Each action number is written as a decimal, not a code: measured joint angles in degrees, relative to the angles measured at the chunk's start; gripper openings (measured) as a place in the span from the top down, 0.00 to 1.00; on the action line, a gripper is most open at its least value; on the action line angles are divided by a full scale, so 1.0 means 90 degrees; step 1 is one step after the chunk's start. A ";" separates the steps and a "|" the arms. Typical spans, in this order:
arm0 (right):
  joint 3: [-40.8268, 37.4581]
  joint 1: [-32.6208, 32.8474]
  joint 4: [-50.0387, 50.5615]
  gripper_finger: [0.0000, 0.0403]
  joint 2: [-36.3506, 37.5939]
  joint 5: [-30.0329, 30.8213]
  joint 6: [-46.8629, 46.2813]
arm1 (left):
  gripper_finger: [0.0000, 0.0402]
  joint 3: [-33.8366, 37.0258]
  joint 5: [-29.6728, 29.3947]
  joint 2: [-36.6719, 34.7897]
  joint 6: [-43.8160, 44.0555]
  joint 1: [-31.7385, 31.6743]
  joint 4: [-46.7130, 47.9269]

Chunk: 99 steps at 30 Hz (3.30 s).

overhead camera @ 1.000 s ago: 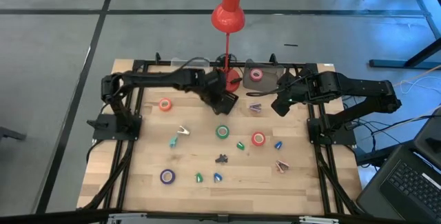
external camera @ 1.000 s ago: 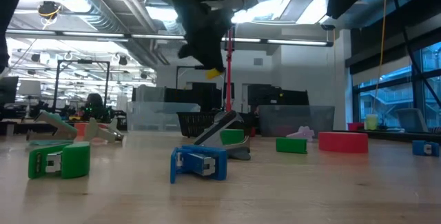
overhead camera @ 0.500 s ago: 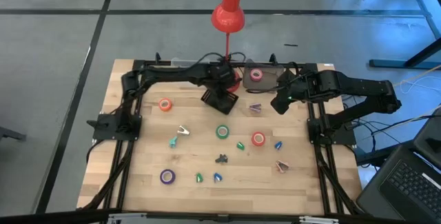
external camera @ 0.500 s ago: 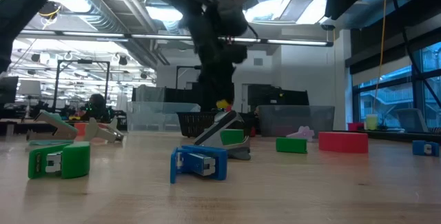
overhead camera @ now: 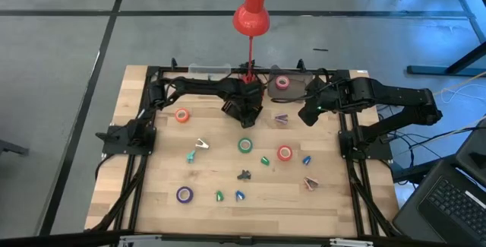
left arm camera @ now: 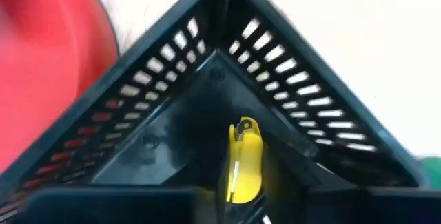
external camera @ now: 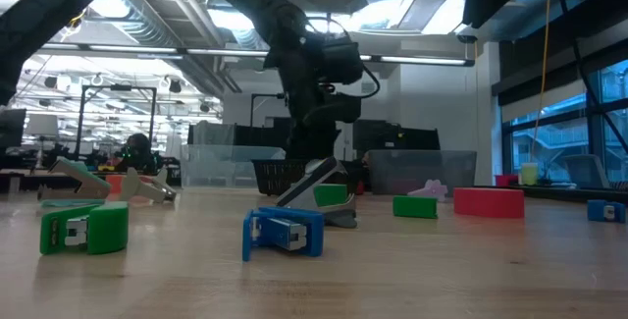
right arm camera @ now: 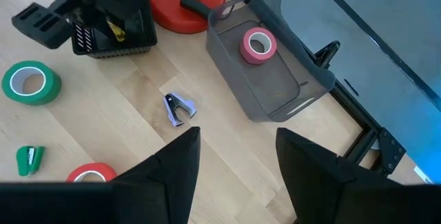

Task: Pick and place Stapler, Stapler remover, tape
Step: Put the yellow stapler into the black bin, then put the orange tape into the gray bin

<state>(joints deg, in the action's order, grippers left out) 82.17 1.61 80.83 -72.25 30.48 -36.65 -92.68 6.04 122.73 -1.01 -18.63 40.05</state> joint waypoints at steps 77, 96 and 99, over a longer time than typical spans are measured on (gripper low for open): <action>0.0000 0.0000 0.0526 0.52 0.0000 0.0016 0.0243 | 0.90 0.4663 -0.1346 -0.3070 0.1035 -0.0526 0.2046; 0.0000 0.0000 0.0477 0.52 0.0002 0.0146 -0.0045 | 0.92 0.4663 0.0318 -0.7581 0.2892 -0.0135 -0.2154; -0.0001 0.0000 0.0374 0.52 0.0001 0.0148 -0.0045 | 0.92 0.4660 0.0709 -0.7618 0.2781 0.0163 -0.3681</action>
<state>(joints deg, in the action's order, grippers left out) 82.16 1.61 84.19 -72.24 31.81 -37.06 -50.74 12.42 54.17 24.02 -17.16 6.92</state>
